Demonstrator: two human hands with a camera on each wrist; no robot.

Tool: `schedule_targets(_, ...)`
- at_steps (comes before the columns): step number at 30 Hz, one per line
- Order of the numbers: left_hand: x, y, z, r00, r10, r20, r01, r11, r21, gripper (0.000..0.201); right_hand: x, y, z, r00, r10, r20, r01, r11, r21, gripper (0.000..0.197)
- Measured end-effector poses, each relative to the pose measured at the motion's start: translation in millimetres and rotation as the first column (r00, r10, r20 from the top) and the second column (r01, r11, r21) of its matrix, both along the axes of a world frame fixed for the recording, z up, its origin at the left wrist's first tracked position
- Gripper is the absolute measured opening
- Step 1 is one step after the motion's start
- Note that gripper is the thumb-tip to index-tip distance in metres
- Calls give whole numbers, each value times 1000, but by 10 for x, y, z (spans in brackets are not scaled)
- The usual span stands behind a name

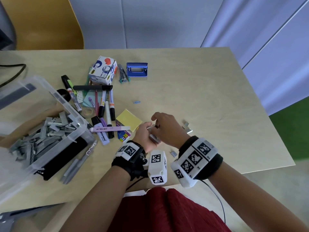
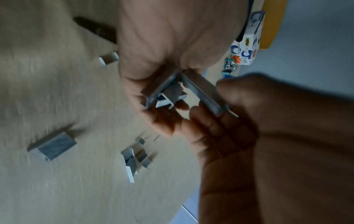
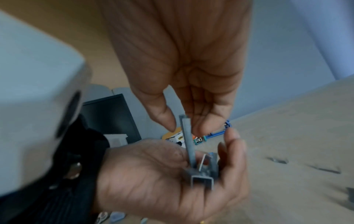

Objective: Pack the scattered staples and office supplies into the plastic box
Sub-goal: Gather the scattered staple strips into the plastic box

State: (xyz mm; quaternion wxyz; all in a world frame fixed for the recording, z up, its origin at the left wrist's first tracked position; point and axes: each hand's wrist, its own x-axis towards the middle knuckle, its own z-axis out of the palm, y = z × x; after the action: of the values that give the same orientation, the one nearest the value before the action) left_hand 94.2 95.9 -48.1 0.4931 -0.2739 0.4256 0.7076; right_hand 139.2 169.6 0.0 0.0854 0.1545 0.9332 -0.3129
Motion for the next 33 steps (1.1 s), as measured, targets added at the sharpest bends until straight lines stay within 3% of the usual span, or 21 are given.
schedule_targets(3, -38, 8, -54, 999, 33, 6, -33, 999, -40, 30, 13, 2, 9, 999, -16, -47, 17, 999, 27, 28)
schedule_targets(6, -119, -30, -110, 999, 12, 47, -11, 1000, -19, 30, 53, 240, 37, 985, -142, -100, 140, 990, -20, 22)
schedule_targets(9, -185, -81, -147, 996, -10, 93, 8, 1000, 24, 32, 137, 643, -115, 977, -215, -8, 215, 973, 83, 28)
schedule_targets(12, -203, -91, -155, 993, -15, 119, 11, 999, 33, 32, 300, 876, -283, 976, -81, 203, 21, 959, 281, 34)
schedule_targets(14, -196, -81, -159, 993, -12, 118, 9, 1000, 23, 33, 384, 904, -361, 964, 20, 265, -96, 956, 277, 47)
schedule_targets(19, -168, -60, -163, 995, -19, 102, 21, 1000, -16, 32, 400, 873, -496, 995, 6, 98, -32, 964, 265, 27)
schedule_targets(23, -155, -40, -157, 996, -18, 83, 21, 999, -37, 31, 355, 831, -549, 993, 73, 98, -96, 964, 249, 14)
schedule_targets(25, -147, -38, -159, 997, -18, 73, 21, 999, -42, 31, 331, 838, -582, 995, 35, 96, -54, 976, 209, 12)
schedule_targets(28, -128, -22, -154, 999, -36, 41, 39, 997, -62, 30, 304, 883, -578, 985, -156, 71, 155, 988, 27, 14)
schedule_targets(31, -83, 28, -140, 1000, -29, 11, 30, 997, -64, 30, 303, 883, -488, 943, -326, 70, 333, 922, -198, 10)
schedule_targets(33, -43, 66, -119, 1000, -29, 3, 29, 999, -30, 30, 298, 824, -392, 938, -342, 60, 343, 887, -310, 13)
